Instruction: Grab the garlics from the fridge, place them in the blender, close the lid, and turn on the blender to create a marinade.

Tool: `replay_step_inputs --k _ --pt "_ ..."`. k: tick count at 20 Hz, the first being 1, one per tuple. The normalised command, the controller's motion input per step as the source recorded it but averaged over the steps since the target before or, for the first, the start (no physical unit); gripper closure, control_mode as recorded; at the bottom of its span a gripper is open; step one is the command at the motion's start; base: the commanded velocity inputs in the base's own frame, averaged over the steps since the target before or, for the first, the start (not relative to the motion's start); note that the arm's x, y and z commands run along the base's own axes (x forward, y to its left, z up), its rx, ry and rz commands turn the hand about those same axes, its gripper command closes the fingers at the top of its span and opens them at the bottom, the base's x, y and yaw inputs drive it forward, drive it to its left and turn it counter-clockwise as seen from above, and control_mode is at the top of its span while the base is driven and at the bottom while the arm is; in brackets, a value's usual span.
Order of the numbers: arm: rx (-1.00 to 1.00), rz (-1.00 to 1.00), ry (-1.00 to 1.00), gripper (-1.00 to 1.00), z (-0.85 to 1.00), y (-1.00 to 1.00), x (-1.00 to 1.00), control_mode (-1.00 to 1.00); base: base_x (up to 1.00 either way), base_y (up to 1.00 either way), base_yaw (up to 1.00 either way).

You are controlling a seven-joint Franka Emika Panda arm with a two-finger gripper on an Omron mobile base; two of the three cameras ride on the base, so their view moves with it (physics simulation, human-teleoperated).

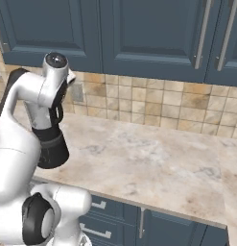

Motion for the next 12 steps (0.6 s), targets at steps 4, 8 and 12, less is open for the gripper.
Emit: replay_step_inputs --k 4,8,12 --pt "-0.12 0.0 0.16 1.0 -0.03 0.04 0.69 -1.0 0.0 0.0 0.0" --pt "-0.11 0.04 0.19 1.0 -0.05 0.24 0.65 -1.0 0.0 0.0 0.0" --pt "-0.14 0.06 0.07 1.0 -0.22 0.43 0.31 -1.0 0.0 0.0 0.0"
